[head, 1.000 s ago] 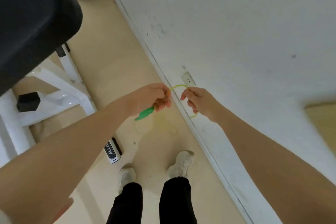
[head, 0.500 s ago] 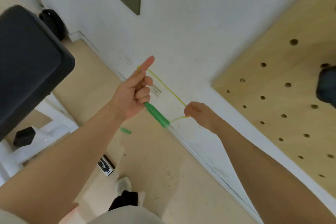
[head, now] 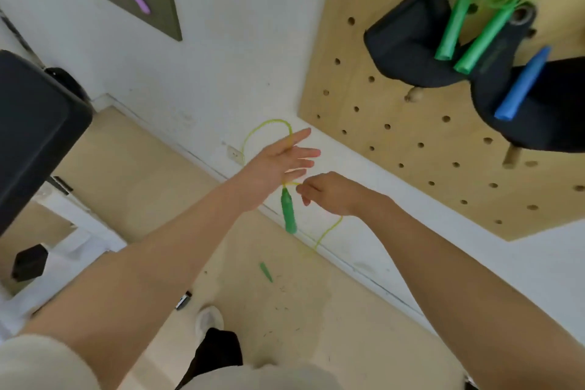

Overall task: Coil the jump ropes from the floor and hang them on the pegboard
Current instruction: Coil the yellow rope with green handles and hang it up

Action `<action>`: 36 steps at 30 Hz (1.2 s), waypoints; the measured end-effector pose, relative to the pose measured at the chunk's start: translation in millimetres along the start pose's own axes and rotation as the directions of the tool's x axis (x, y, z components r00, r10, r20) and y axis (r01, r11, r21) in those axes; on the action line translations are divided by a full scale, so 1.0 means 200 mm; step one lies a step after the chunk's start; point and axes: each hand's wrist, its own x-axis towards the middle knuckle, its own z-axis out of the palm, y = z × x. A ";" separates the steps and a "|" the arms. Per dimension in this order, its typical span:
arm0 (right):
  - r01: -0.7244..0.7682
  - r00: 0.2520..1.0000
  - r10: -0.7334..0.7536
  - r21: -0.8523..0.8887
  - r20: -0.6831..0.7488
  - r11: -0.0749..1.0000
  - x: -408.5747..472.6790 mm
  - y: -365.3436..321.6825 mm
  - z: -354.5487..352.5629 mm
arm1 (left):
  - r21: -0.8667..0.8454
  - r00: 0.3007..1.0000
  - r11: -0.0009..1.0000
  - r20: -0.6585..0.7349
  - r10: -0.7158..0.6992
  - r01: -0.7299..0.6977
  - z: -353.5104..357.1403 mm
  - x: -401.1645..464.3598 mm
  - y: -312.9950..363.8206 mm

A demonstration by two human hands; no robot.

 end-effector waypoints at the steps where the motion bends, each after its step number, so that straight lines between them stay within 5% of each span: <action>1: 0.059 0.998 -0.059 -0.094 0.000 0.994 -0.06 -0.03 -0.01 | 0.065 1.000 0.998 0.007 0.014 -0.014 0.05 -0.01 0.00; 5: 0.171 0.983 -0.178 -0.168 -0.032 0.971 -0.32 -0.07 -0.11 | 0.233 0.992 0.971 0.097 -0.079 0.055 0.25 -0.10 -0.01; 7: 0.163 0.972 -0.170 -0.056 -0.164 0.985 -0.44 -0.03 -0.17 | 0.265 0.985 0.960 0.116 -0.125 0.091 0.33 -0.13 0.00; 10: 0.186 0.921 -0.121 0.145 -0.370 0.972 -0.57 0.06 -0.25 | 0.294 0.984 0.952 0.128 -0.128 0.086 0.39 -0.15 0.00; 14: 0.163 0.916 -0.065 0.217 -0.396 0.962 -0.69 0.22 -0.25 | 0.306 0.961 0.952 0.253 -0.110 0.028 0.45 -0.20 0.07; 17: 0.058 0.810 0.125 0.291 -0.573 0.955 -0.68 0.37 -0.20 | 0.165 0.952 0.986 0.301 -0.061 0.011 0.45 -0.20 0.08; 21: 0.103 0.789 0.401 0.743 -0.466 0.662 -0.73 0.49 -0.14 | 0.058 0.942 0.995 0.321 -0.095 0.081 0.43 -0.21 0.09; 25: 0.200 0.811 0.438 0.887 -0.387 0.416 -0.78 0.44 -0.20 | 0.466 0.932 0.883 0.300 -0.206 0.045 0.44 -0.17 0.13; 28: 0.052 0.902 0.255 0.675 -0.348 0.736 -0.79 0.35 -0.24 | 0.692 0.913 0.718 0.238 -0.330 0.079 0.43 -0.13 0.12; 30: 0.168 0.912 0.160 0.698 -0.379 0.696 -0.78 0.31 -0.26 | 0.647 0.878 0.751 0.277 -0.390 0.130 0.40 -0.13 0.11; 32: 0.267 0.862 0.217 0.773 -0.459 0.576 -0.73 0.28 -0.25 | 0.478 0.848 0.863 0.378 -0.372 0.165 0.38 -0.13 0.11; 33: 0.222 0.823 0.305 0.766 -0.479 0.603 -0.70 0.27 -0.24 | 0.367 0.847 0.913 0.415 -0.331 0.177 0.37 -0.13 0.11; 36: -0.176 0.721 0.510 0.588 -0.469 0.789 -0.60 0.27 -0.15 | -0.011 0.853 0.984 0.500 -0.148 0.177 0.33 -0.12 0.16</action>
